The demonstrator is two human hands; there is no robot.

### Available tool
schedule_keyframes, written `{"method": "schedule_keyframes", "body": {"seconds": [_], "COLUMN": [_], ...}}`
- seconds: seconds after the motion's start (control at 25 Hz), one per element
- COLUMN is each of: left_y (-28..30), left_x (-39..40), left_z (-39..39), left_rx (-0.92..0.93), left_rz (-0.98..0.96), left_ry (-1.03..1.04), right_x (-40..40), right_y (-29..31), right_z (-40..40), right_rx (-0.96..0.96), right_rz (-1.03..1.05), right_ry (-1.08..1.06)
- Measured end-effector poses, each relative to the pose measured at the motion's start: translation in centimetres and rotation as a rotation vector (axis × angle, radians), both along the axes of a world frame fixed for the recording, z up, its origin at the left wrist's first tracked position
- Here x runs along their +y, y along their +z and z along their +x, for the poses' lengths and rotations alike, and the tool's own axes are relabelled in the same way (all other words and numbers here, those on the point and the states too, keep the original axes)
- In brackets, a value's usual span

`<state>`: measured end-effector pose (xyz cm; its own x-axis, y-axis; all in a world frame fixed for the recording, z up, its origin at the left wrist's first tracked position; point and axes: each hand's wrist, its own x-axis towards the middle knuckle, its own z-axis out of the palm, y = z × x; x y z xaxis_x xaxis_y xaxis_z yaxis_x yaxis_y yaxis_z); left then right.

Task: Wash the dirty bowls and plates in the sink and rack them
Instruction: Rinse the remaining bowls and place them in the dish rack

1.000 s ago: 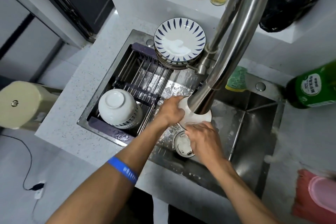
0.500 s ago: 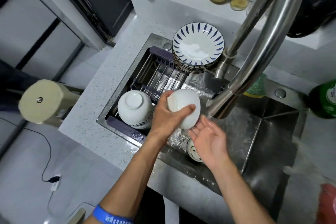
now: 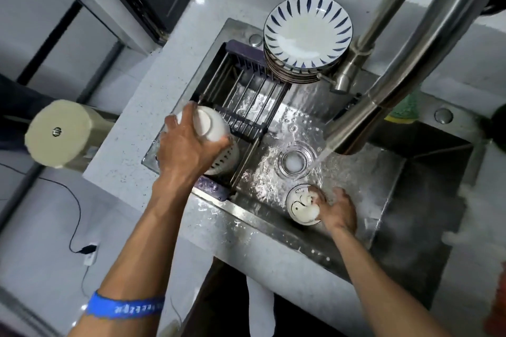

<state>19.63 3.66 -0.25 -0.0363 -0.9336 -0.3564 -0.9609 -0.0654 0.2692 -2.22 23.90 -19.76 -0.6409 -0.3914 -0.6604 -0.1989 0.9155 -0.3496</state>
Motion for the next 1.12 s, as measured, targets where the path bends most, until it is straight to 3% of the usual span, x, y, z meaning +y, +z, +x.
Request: {"method": "schedule_keyframes", "body": {"seconds": [0.12, 0.2, 0.28, 0.32, 0.44, 0.56, 0.68, 0.76, 0.84, 0.92, 1.0, 1.12], "left_y": [0.1, 1.3, 2.0, 1.4, -3.6, -6.2, -6.0, -5.8, -5.4, -4.8, -3.4, -1.8], "left_x": [0.0, 1.7, 4.7, 6.3, 9.5, 9.9, 9.5, 8.8, 7.5, 5.5, 5.5, 8.5], "left_z": [0.6, -0.1, -1.7, -2.5, -5.9, -8.8, -10.5, -11.6, -12.5, -12.8, -13.1, -13.8], "left_rx": [-0.044, 0.148, 0.416, 0.508, 0.625, 0.747, 0.948, 0.918, 0.724, 0.542, 0.494, 0.413], "left_rz": [-0.039, -0.349, -0.599, -0.587, -0.166, 0.41, 0.53, 0.492, 0.472, 0.549, 0.609, 0.342], "left_ry": [-0.031, -0.099, -0.213, -0.261, -0.148, 0.336, 0.404, 0.419, 0.393, 0.255, 0.067, -0.299], "right_x": [0.5, 0.2, -0.8, -1.3, -3.3, -4.7, -5.5, -5.1, -3.8, -2.9, -3.5, -5.3], "right_y": [-3.1, -4.2, -3.8, -2.9, 1.6, 7.2, 11.3, 12.9, 13.8, 14.0, 14.4, 15.1], "right_z": [-0.3, -0.3, 0.1, 0.3, 0.6, 0.5, 0.3, 0.8, 1.4, 2.0, 2.0, 2.2], "right_rx": [-0.05, -0.129, -0.197, -0.247, -0.375, -0.463, -0.626, -0.452, 0.029, 0.141, 0.049, -0.358], "right_rz": [0.19, 0.175, 0.074, 0.035, -0.101, -0.188, -0.211, -0.237, -0.407, -0.646, -0.721, -0.856], "right_ry": [0.279, 0.389, 0.13, -0.028, -0.286, -0.346, -0.421, -0.225, 0.264, 0.564, 0.497, -0.211]}}
